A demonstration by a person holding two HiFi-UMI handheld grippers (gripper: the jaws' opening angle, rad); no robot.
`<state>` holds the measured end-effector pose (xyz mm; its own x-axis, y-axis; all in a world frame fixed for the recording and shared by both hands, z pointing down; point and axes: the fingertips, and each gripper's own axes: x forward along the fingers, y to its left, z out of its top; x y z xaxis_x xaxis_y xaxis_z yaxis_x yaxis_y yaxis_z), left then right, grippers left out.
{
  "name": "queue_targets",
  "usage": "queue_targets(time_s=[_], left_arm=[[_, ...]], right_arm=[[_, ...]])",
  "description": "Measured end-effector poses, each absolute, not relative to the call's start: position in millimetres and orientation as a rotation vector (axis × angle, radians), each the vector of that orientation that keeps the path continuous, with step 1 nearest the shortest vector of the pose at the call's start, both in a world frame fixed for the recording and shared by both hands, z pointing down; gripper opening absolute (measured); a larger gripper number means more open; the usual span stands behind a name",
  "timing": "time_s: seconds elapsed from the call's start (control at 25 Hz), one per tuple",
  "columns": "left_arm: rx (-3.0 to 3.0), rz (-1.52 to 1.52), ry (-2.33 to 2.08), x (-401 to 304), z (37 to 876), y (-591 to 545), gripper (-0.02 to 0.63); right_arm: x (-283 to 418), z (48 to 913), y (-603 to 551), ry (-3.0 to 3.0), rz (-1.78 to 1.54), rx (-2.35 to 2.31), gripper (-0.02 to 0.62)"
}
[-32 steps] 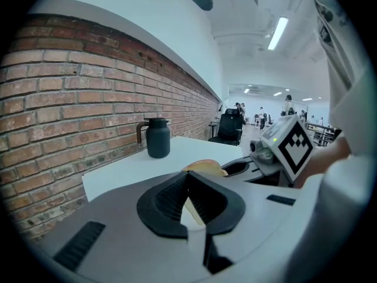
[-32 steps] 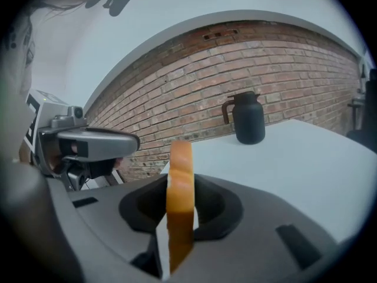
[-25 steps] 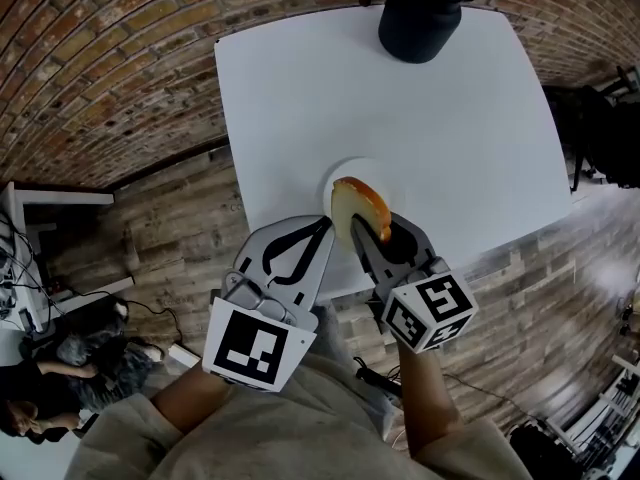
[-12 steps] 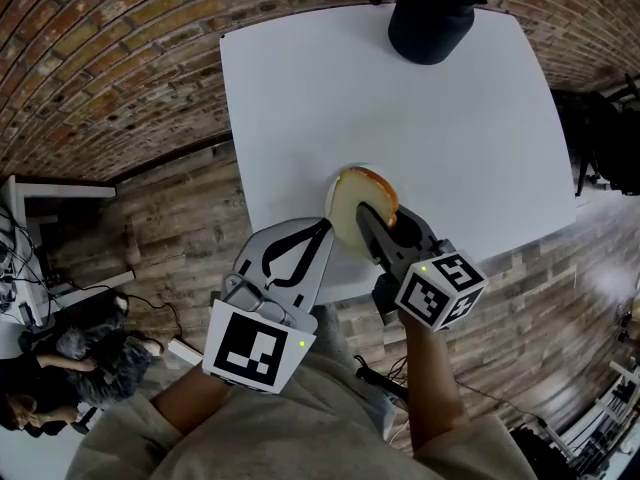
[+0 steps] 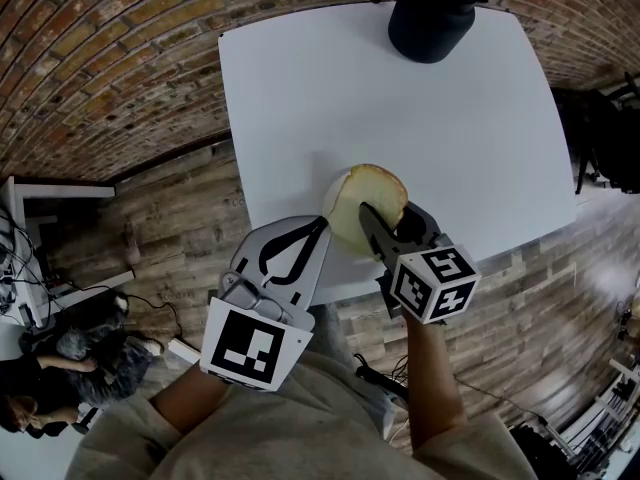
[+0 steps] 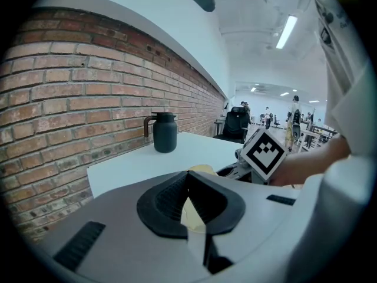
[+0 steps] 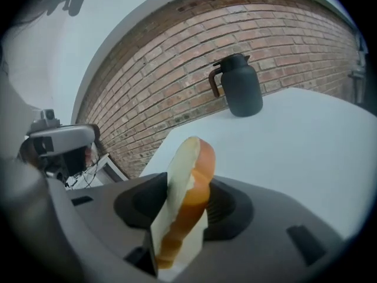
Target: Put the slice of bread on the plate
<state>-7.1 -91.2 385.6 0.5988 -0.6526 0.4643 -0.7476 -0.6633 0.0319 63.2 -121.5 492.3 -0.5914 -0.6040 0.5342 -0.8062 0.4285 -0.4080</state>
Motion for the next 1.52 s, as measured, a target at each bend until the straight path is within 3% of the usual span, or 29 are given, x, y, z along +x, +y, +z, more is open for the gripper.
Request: queue_targets(time_s=[0.64,1.52], left_arm=[[2.593,0.625,-1.144,-11.7,388.1,-87.1,0.009],[2.532,0.667,-1.047,-3.8,419.8,-90.5,0.009]], right_arm=[[78.2,512.4,-127.9,-2.195,0.819,1.321,0.279],[95.5,516.7,-135.0,-2.125,0.806,1.466,0.344]])
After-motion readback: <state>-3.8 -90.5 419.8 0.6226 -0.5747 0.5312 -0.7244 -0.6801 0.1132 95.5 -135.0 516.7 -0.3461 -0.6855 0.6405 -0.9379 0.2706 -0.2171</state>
